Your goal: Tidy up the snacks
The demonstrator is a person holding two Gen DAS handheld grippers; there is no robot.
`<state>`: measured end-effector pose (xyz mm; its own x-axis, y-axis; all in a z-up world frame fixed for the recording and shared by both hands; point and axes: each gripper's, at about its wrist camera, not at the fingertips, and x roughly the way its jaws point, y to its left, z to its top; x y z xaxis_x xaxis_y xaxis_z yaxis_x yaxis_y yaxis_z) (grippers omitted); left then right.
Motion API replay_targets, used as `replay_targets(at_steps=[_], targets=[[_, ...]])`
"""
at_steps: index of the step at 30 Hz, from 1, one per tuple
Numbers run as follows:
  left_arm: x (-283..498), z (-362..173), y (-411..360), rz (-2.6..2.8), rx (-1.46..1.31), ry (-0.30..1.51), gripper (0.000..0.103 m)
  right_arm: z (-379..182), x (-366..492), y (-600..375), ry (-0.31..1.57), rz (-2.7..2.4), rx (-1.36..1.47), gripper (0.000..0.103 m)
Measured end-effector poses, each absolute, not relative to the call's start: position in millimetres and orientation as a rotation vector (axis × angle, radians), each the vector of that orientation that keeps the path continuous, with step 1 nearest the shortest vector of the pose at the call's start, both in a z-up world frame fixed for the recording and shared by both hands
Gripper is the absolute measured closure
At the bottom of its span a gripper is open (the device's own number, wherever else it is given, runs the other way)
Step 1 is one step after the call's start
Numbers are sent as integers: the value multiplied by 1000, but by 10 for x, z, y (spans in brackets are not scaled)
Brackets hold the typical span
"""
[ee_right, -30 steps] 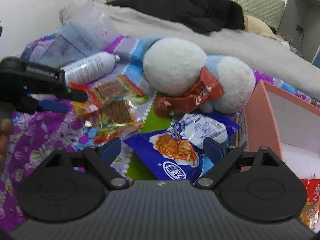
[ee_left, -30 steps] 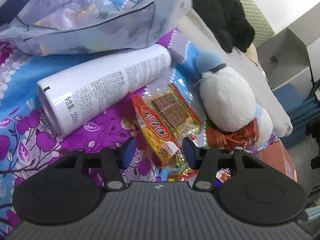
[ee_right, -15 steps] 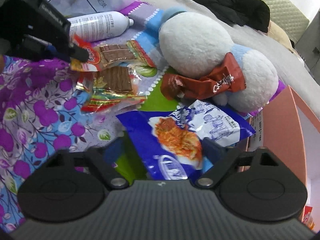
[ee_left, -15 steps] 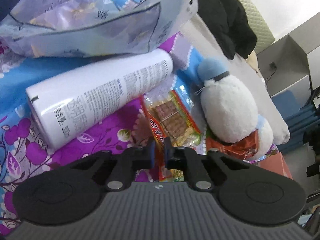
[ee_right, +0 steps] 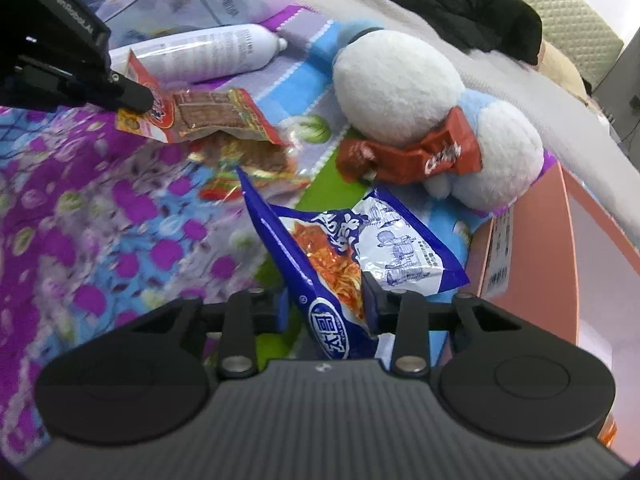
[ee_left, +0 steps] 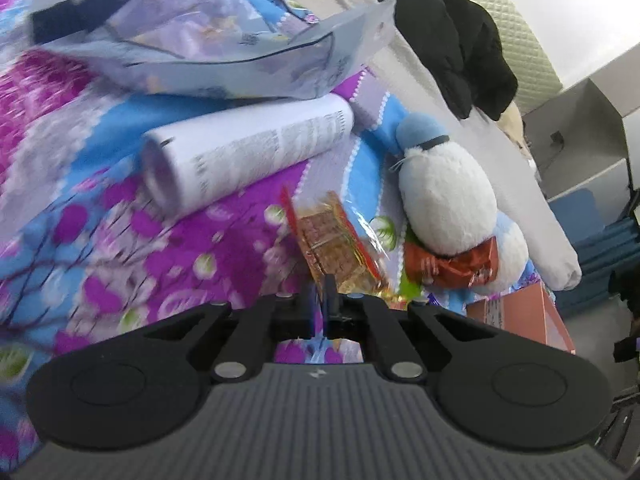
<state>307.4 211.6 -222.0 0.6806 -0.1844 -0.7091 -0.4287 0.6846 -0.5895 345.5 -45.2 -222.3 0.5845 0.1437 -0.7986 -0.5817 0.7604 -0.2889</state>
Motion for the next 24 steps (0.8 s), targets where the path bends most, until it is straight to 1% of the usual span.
replay_targets(at_steps=[4, 13, 15, 17, 18, 19, 20, 21, 23, 24], targets=[[2724, -2210, 1992, 199, -833, 874, 100, -2184, 3215, -502, 876, 469, -588, 70], [2031, -2392, 1859, 266, -948, 1011, 100, -2158, 2655, -597, 968, 537, -630, 70], [1980, -2416, 1805, 241, -949, 1052, 100, -2140, 2584, -611, 986, 549, -630, 70], [1964, -2393, 1766, 223, -935, 1080, 98, -2122, 2554, -630, 997, 560, -613, 64], [1964, -2378, 1745, 214, -912, 1102, 95, -2110, 2555, -643, 1006, 565, -595, 63], [1976, -2360, 1721, 214, -864, 1143, 88, -2099, 2558, -653, 1015, 567, -578, 58], [2006, -2344, 1694, 228, -793, 1196, 80, -2080, 2573, -670, 1026, 573, -550, 49], [2034, -2314, 1668, 237, -729, 1229, 76, -2062, 2601, -683, 1036, 574, -525, 45], [2034, -2215, 1652, 221, -641, 1230, 55, -2017, 2620, -700, 1081, 579, -481, 31], [2038, -2159, 1653, 209, -609, 1226, 50, -1994, 2646, -709, 1120, 592, -443, 29]])
